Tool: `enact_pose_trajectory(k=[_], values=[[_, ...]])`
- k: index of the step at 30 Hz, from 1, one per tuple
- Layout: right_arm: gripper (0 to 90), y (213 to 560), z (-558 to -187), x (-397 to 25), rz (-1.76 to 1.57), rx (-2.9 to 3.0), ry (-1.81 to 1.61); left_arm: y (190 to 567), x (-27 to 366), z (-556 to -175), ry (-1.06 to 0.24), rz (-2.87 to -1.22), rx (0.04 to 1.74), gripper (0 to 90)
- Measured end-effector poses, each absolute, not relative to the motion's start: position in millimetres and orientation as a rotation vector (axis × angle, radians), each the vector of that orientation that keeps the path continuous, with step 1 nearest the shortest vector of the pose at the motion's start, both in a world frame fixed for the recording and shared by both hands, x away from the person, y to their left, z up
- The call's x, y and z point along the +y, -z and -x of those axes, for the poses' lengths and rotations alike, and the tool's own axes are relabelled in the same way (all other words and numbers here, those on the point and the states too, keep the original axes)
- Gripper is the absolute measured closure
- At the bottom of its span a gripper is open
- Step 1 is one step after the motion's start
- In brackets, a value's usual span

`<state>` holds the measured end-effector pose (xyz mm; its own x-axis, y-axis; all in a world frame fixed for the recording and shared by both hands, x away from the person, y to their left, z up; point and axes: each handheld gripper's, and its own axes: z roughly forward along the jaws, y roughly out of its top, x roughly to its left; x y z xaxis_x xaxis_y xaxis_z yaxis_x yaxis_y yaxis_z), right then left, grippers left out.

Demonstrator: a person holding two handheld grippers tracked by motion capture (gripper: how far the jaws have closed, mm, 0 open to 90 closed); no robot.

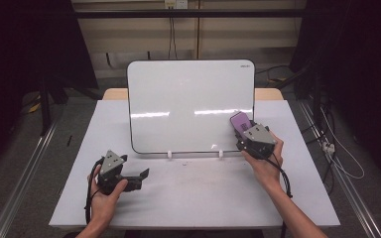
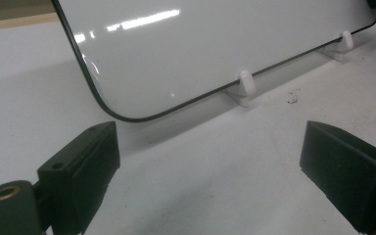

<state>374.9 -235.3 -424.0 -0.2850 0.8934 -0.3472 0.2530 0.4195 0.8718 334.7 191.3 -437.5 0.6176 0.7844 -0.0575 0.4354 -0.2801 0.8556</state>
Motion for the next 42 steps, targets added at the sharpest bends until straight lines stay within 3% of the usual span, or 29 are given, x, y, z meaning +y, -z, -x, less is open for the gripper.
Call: enact_pose_trajectory(k=[38, 42], values=[[42.0, 417.0, -346.3, -206.7, -1.016, 1.823, -1.336, 432.7, 199.5, -329.3, -0.556, -1.86, 1.041, 7.0], [42.0, 419.7, -345.0, -197.5, -1.026, 1.832, -1.394, 432.7, 198.3, -328.3, -0.636, -1.864, 1.037, 7.0]])
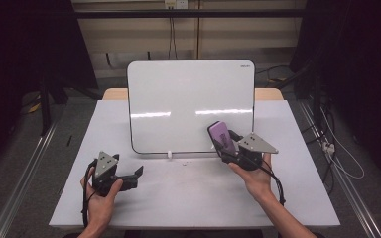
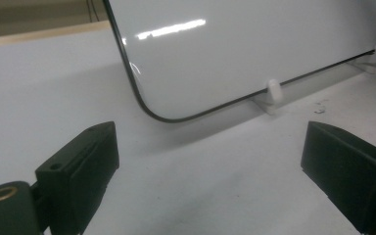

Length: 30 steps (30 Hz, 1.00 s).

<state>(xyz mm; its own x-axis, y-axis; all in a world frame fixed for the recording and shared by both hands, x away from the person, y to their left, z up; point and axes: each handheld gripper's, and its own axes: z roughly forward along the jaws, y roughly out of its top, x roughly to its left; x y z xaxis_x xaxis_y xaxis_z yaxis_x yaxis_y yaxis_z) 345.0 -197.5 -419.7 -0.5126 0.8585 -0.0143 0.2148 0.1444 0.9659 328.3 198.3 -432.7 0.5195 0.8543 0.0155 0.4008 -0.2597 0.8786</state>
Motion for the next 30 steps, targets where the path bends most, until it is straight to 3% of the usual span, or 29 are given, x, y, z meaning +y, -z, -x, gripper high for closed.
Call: enact_pose_trajectory(k=[6, 19, 26, 30], values=[[42.0, 421.6, -341.9, -184.1, -1.03, 1.85, -1.481, 429.7, 195.9, -327.5, -0.637, -1.786, 1.021, 8.4], [42.0, 420.7, -335.9, -172.6, -1.021, 1.844, -1.616, 408.9, 158.5, -334.3, -0.396, -1.631, 0.885, 8.0], [42.0, 421.6, -333.3, -166.8, -1.035, 1.849, -1.678, 400.1, 129.2, -343.8, -0.314, -1.564, 0.84, 12.3], [42.0, 421.1, -332.5, -163.5, -1.051, 1.842, -1.72, 397.8, 118.2, -348.7, -0.297, -1.539, 0.812, 19.5]])
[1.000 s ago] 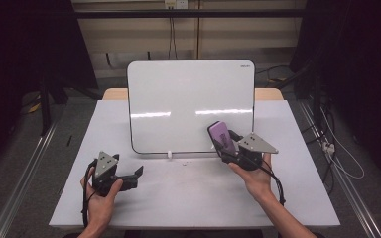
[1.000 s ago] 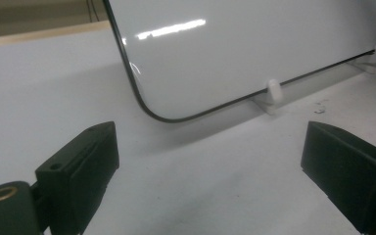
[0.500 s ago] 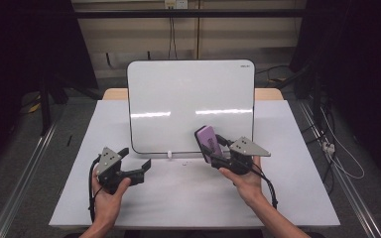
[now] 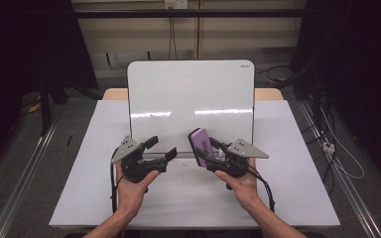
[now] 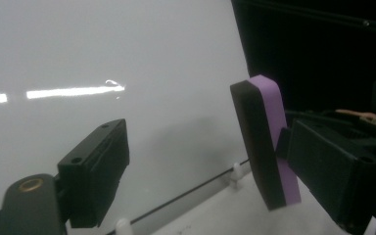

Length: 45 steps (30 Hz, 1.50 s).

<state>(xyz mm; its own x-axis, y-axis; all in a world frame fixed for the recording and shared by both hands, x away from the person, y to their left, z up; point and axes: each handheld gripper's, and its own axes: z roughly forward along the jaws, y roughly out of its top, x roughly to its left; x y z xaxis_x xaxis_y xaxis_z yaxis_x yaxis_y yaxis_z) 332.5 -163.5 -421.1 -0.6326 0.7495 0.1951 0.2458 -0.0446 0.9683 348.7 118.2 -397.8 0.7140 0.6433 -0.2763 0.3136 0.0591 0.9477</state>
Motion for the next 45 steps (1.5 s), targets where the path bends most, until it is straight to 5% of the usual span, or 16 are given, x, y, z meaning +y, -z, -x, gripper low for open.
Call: enact_pose_trajectory(k=[22, 40, 45], values=[[42.0, 422.8, -329.0, -153.1, -1.048, 1.839, -1.765, 400.6, 78.3, -355.1, -0.217, -1.468, 0.772, 55.1], [40.9, 423.4, -328.5, -152.1, -1.032, 1.835, -1.78, 397.7, 74.5, -355.8, -0.189, -1.484, 0.786, 62.9], [27.3, 423.5, -327.4, -154.4, -1.032, 1.876, -1.759, 393.0, 81.1, -359.9, -0.203, -1.482, 0.79, 63.4]])
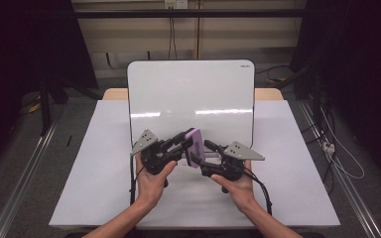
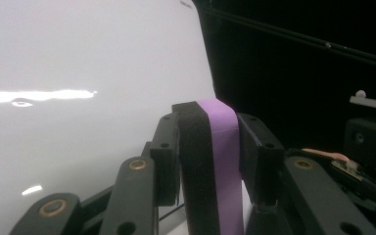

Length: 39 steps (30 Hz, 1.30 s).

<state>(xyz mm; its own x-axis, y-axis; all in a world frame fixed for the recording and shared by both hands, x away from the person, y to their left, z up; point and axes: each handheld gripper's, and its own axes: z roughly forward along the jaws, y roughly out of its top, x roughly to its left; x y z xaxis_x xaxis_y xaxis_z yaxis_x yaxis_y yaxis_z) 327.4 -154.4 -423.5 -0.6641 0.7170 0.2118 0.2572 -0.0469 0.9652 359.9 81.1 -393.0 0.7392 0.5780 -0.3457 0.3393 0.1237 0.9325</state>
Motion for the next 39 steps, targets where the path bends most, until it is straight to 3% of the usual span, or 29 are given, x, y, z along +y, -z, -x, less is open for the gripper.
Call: enact_pose_trajectory(k=[5, 13, 20, 39], values=[[18.6, 422.9, -327.5, -160.1, -1.039, 1.877, -1.742, 384.9, 89.1, -360.9, -0.287, -1.51, 0.772, 63.6], [15.3, 422.7, -329.4, -178.4, -1.063, 1.858, -1.604, 370.9, 106.8, -361.8, -0.386, -1.602, 0.75, 63.7], [6.7, 424.8, -328.2, -195.3, -1.117, 1.859, -1.479, 366.0, 116.6, -362.8, -0.412, -1.671, 0.756, 64.1], [4.9, 430.2, -302.7, -254.7, -1.19, 1.809, -1.331, 346.3, 141.6, -364.0, -0.657, -1.839, 0.76, 64.5]])
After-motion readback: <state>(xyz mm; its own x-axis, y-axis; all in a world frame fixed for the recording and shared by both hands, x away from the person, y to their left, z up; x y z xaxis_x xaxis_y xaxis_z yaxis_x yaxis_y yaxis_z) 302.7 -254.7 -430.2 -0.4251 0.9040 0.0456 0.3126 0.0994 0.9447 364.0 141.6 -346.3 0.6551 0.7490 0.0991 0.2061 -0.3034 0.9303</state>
